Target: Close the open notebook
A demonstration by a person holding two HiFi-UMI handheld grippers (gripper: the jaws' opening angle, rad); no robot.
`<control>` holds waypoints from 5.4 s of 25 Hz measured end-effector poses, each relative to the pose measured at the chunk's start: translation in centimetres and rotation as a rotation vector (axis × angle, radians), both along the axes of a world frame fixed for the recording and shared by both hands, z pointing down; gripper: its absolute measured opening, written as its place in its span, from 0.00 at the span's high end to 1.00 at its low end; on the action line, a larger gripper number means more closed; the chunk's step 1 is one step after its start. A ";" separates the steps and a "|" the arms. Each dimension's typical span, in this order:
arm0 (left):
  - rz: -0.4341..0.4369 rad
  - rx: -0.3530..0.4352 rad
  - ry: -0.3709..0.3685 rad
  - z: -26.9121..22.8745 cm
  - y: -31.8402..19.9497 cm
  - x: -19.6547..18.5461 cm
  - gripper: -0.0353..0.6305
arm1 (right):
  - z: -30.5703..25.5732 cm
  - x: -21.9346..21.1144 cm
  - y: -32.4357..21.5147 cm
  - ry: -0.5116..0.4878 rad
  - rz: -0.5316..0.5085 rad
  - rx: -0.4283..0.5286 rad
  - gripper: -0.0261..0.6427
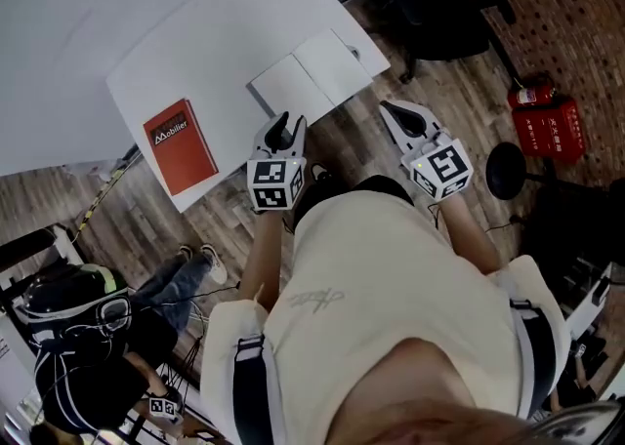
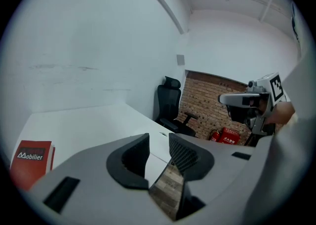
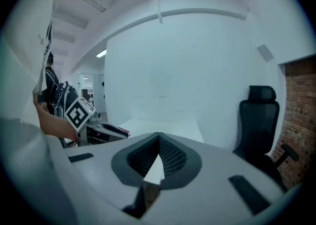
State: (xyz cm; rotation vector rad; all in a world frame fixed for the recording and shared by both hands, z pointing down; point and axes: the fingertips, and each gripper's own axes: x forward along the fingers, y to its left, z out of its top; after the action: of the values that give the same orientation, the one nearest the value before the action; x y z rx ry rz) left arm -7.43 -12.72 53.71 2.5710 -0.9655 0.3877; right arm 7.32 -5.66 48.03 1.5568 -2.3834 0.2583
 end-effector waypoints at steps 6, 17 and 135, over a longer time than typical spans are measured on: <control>-0.068 -0.029 0.029 -0.2 -0.9 -1.8 0.75 | -0.6 -3.0 -3.5 -0.026 -0.089 0.005 0.95; -0.243 -0.078 0.033 1.1 -2.1 -5.2 0.75 | 0.4 -5.5 -7.7 0.006 -0.279 -0.021 0.95; -0.195 -0.527 -0.016 7.1 -2.4 7.3 0.87 | 6.6 3.5 -11.9 -0.091 -0.304 -0.127 0.95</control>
State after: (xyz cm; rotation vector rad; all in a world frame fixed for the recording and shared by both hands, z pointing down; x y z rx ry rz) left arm -0.11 -15.11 60.76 1.9875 -0.9562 0.5270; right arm 10.80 -17.61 54.59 1.1311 -2.5744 0.4123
